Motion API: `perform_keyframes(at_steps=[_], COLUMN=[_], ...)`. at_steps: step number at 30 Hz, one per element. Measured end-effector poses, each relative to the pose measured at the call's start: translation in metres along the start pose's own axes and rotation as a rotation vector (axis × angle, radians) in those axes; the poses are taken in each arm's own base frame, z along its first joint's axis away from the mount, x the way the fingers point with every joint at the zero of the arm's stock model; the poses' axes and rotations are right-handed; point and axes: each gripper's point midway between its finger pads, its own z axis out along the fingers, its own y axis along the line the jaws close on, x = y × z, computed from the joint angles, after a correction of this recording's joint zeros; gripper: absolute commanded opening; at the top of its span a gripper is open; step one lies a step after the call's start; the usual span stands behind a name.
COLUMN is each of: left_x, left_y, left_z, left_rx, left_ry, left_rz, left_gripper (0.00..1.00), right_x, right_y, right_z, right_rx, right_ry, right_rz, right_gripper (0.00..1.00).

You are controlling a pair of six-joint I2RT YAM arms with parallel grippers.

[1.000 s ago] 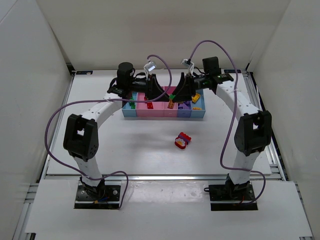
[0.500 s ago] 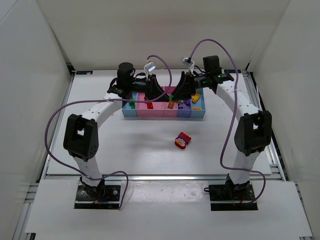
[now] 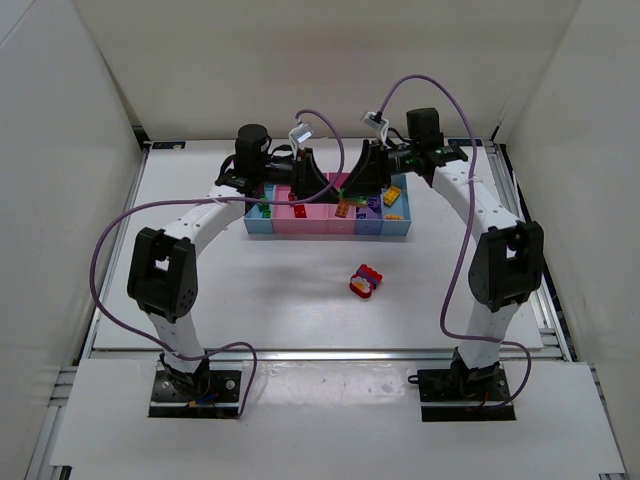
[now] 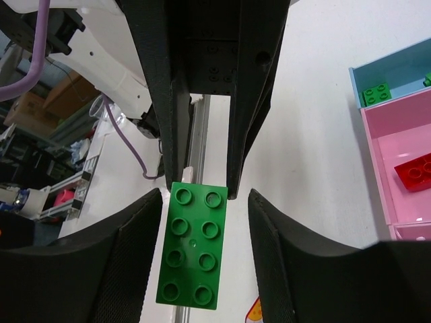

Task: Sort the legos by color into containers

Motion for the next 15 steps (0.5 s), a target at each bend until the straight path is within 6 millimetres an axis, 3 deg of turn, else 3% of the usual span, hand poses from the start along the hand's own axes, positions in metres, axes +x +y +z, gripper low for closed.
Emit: perform_keyframes(at_steps=[6,11,13,15], left_x=[-0.0016,-0.0022,-0.0028,-0.0026], left_y=[0.0001,0.0014,0.0033,0.0036], left_z=[0.0002,-0.0009,-0.0009,-0.001], left_rx=[0.0,-0.007,-0.014,-0.014], left_ry=[-0.001,-0.004,-0.007,-0.007], left_rz=[0.004,-0.002,0.001,-0.001], left_gripper=[0.11,0.11,0.11,0.11], right_x=[0.0008,0.0008,-0.0003,-0.0003], right_y=[0.0007,0.0008,-0.0012,-0.0015], right_z=[0.0029,0.0046,0.0042,0.0045], right_rx=[-0.003,0.002,0.009,0.01], right_ry=[0.004,0.007,0.006,0.006], right_rz=[-0.004,0.0,-0.006,-0.007], right_gripper=[0.55,0.24,0.05,0.01])
